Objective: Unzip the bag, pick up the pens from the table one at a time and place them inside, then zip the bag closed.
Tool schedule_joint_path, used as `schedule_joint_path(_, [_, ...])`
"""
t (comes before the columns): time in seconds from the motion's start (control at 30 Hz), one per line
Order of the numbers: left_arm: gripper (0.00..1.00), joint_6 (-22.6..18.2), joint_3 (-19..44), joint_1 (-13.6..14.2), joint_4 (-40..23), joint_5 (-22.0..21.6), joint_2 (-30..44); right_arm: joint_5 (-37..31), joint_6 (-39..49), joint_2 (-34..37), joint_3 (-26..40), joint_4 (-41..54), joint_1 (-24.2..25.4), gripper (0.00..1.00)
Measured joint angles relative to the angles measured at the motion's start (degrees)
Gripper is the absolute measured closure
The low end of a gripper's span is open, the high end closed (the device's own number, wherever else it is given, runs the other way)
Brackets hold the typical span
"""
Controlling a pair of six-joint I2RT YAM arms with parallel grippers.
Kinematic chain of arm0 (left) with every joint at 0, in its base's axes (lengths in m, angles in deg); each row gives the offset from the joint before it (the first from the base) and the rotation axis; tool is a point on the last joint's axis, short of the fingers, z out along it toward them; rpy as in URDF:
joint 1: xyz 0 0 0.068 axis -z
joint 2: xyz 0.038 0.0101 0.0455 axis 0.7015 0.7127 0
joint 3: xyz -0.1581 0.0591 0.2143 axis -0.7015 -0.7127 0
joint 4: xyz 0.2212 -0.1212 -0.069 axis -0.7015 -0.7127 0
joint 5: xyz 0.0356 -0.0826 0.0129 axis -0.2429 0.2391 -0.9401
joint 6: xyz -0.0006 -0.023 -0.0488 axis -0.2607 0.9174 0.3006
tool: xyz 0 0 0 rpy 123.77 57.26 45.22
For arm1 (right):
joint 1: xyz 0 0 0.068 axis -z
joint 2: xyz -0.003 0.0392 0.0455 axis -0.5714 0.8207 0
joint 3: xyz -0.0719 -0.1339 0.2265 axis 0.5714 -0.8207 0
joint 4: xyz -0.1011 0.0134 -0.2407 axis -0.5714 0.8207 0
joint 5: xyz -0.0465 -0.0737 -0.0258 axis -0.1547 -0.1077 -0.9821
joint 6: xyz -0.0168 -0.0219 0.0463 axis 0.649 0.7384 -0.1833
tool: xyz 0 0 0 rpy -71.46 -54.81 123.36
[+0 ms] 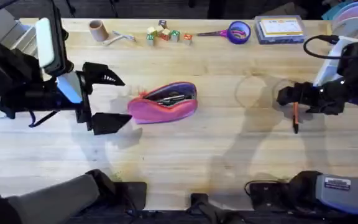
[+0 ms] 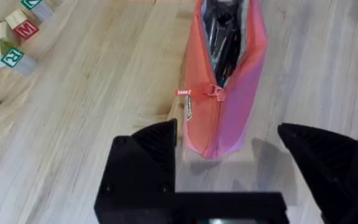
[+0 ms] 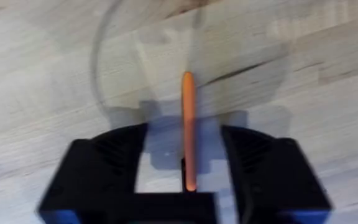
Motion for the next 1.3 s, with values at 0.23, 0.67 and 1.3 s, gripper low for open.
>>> schedule_joint_path(0.23, [0.007,0.01,0.0,0.0,0.0,0.01,0.0,-1.46,1.03,0.61,0.28,-1.17,-0.04,0.89])
schedule_joint_path(0.67, [0.008,-0.01,0.0,0.0,-0.02,-0.01,0.0,-1.5,1.43,0.56,3.19,5.43,-0.43,0.97])
schedule_joint_path(1.3, [0.007,-0.01,0.0,0.0,-0.38,0.01,0.0,4.89,10.0,-11.35,14.02,-2.04,-28.15,0.969])
